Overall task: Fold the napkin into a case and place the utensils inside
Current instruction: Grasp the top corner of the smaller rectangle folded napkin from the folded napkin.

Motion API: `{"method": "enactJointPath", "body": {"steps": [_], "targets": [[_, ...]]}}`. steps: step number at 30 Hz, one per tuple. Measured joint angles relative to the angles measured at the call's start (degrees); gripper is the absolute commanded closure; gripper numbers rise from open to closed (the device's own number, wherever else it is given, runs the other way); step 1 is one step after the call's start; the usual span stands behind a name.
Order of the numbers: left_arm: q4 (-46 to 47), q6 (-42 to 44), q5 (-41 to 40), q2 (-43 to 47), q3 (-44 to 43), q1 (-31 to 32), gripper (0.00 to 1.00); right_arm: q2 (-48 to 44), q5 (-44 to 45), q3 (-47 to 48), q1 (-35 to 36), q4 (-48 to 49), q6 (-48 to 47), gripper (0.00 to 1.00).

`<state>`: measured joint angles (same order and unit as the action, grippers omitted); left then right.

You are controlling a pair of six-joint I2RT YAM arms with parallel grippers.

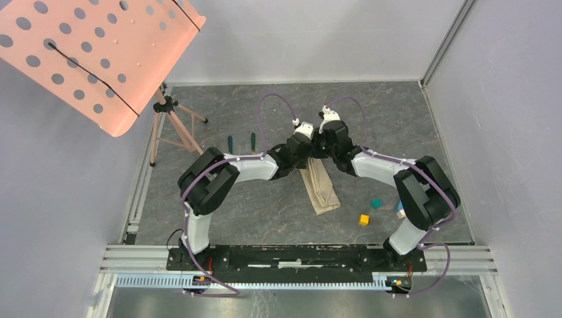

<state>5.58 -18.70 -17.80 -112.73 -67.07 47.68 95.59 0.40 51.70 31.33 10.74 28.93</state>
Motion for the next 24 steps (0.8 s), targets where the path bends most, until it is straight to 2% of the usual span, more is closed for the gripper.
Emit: {"method": "enactJointPath", "body": {"steps": [9, 24], "targets": [[0.5, 1.9, -1.2, 0.1, 0.2, 0.1, 0.97, 0.0, 0.0, 0.0, 0.0, -0.1, -0.5, 1.0], [7.8, 2.1, 0.0, 4.3, 7.4, -0.4, 0.98, 0.0, -0.2, -0.5, 2.5, -2.7, -4.8, 1.0]]}}
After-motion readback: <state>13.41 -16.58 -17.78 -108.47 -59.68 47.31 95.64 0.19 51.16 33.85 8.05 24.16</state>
